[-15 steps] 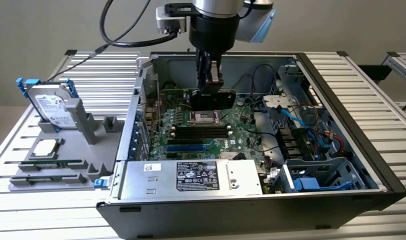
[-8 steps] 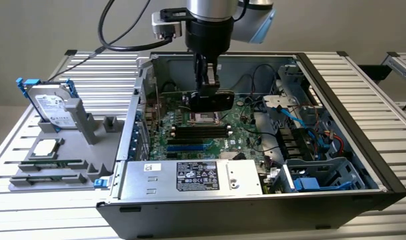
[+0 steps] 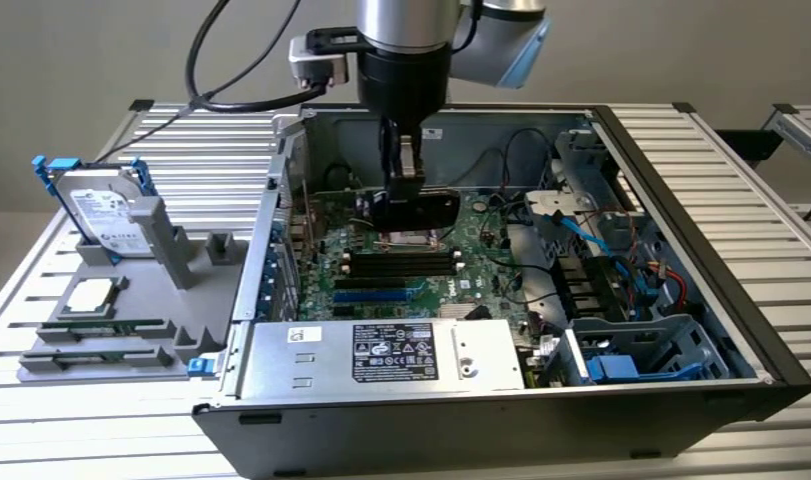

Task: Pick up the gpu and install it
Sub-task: 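Insert the gpu into the slot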

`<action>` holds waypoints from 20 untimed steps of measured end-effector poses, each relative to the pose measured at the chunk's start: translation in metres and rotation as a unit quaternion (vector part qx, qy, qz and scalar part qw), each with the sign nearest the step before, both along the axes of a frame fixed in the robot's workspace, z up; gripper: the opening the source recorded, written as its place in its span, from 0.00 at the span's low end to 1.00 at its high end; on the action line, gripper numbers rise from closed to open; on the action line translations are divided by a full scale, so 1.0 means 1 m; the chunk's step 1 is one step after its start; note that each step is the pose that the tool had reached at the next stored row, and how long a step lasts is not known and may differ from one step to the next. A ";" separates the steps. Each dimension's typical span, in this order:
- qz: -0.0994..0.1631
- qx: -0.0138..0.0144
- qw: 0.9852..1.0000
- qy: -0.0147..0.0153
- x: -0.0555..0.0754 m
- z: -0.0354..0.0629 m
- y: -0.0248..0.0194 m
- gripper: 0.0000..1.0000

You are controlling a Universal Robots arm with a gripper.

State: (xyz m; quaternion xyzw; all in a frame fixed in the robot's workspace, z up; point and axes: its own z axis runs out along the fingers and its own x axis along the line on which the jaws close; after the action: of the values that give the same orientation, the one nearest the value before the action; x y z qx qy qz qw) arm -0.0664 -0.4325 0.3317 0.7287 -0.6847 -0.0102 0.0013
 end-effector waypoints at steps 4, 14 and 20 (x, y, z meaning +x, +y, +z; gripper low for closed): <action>-0.005 -0.003 1.000 -0.001 -0.004 -0.0025 -0.0001 0.27; -0.005 -0.005 1.000 -0.002 -0.009 -0.0085 -0.0124 0.27; -0.005 -0.005 1.000 -0.002 -0.012 -0.0131 -0.0141 0.27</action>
State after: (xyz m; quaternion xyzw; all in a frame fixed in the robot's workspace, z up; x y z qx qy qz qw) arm -0.0788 -0.4466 0.3186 0.7252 -0.6885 -0.0054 0.0041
